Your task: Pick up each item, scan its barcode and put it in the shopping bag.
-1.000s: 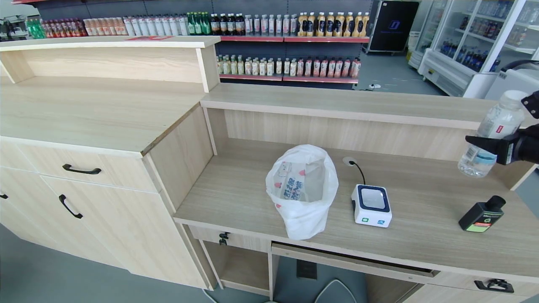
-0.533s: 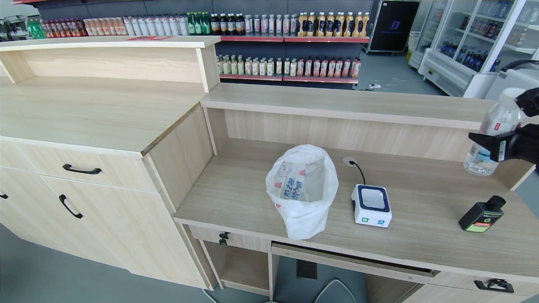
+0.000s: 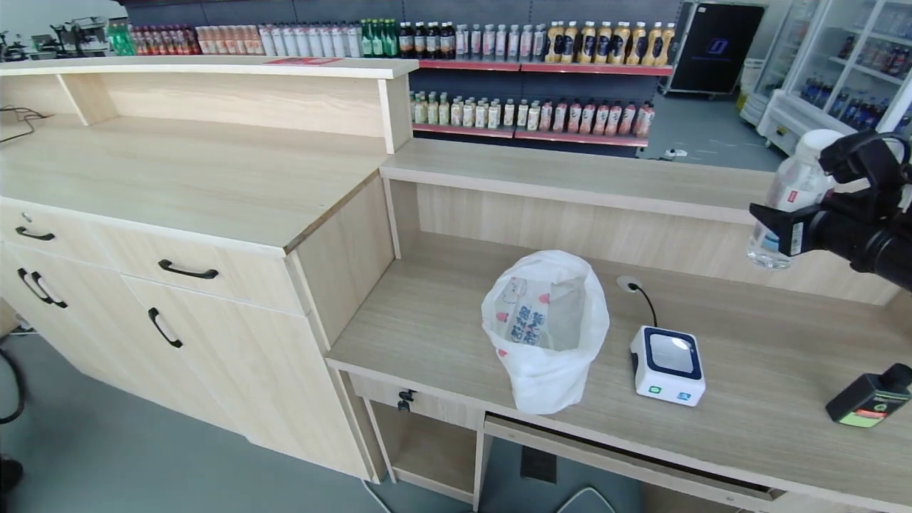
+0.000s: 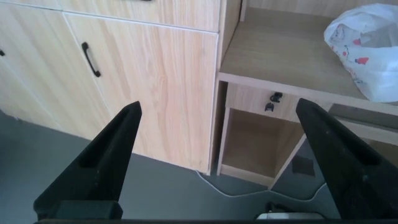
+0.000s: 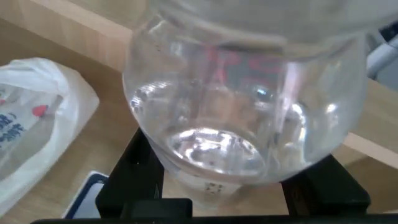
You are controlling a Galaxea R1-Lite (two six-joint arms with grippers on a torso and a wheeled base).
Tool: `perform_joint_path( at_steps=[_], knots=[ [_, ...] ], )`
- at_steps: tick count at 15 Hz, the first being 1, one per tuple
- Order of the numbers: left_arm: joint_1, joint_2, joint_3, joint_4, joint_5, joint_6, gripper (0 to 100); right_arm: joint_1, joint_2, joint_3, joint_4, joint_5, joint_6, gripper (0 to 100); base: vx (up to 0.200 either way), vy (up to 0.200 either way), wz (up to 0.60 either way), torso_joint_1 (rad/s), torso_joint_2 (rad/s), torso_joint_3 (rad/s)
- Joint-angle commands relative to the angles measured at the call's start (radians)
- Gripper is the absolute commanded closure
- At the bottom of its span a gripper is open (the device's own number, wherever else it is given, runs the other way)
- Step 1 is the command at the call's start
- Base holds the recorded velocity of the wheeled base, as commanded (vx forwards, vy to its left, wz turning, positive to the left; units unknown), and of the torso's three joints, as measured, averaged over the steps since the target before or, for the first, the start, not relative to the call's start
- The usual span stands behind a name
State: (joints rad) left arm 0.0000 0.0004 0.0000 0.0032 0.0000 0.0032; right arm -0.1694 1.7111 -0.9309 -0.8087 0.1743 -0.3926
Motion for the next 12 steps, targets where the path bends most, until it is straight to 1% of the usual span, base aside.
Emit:
perform_joint_path(
  at_steps=[1, 2, 4, 6, 7, 10, 12],
  knots=[
    [0.000, 0.000, 0.000, 0.000, 0.000, 0.000, 0, 0.106, 0.096, -0.026, -0.075, -0.047, 0.001, 100, 0.000, 0.000, 0.60, 0.012, -0.01, -0.002],
    [0.000, 0.000, 0.000, 0.000, 0.000, 0.000, 0, 0.137, 0.133, -0.032, -0.110, -0.041, 0.012, 100, 0.000, 0.000, 0.60, 0.017, 0.01, -0.007],
    [0.000, 0.000, 0.000, 0.000, 0.000, 0.000, 0, 0.180, 0.239, -0.074, -0.142, -0.018, 0.041, 100, 0.000, 0.000, 0.00, 0.000, 0.00, 0.000],
    [0.000, 0.000, 0.000, 0.000, 0.000, 0.000, 0, 0.214, 0.351, -0.111, -0.205, -0.016, 0.115, 100, 0.000, 0.000, 0.00, 0.000, 0.00, 0.000],
    [0.000, 0.000, 0.000, 0.000, 0.000, 0.000, 0, 0.228, 0.387, -0.121, -0.227, -0.016, 0.146, 100, 0.000, 0.000, 0.00, 0.000, 0.00, 0.000],
    [0.000, 0.000, 0.000, 0.000, 0.000, 0.000, 0, 0.249, 0.501, -0.177, -0.237, -0.013, 0.152, 100, 0.000, 0.000, 0.00, 0.000, 0.00, 0.000],
    [0.000, 0.000, 0.000, 0.000, 0.000, 0.000, 0, 0.260, 0.558, -0.198, -0.262, 0.030, 0.166, 100, 0.000, 0.000, 0.00, 0.000, 0.00, 0.000]
  ],
)
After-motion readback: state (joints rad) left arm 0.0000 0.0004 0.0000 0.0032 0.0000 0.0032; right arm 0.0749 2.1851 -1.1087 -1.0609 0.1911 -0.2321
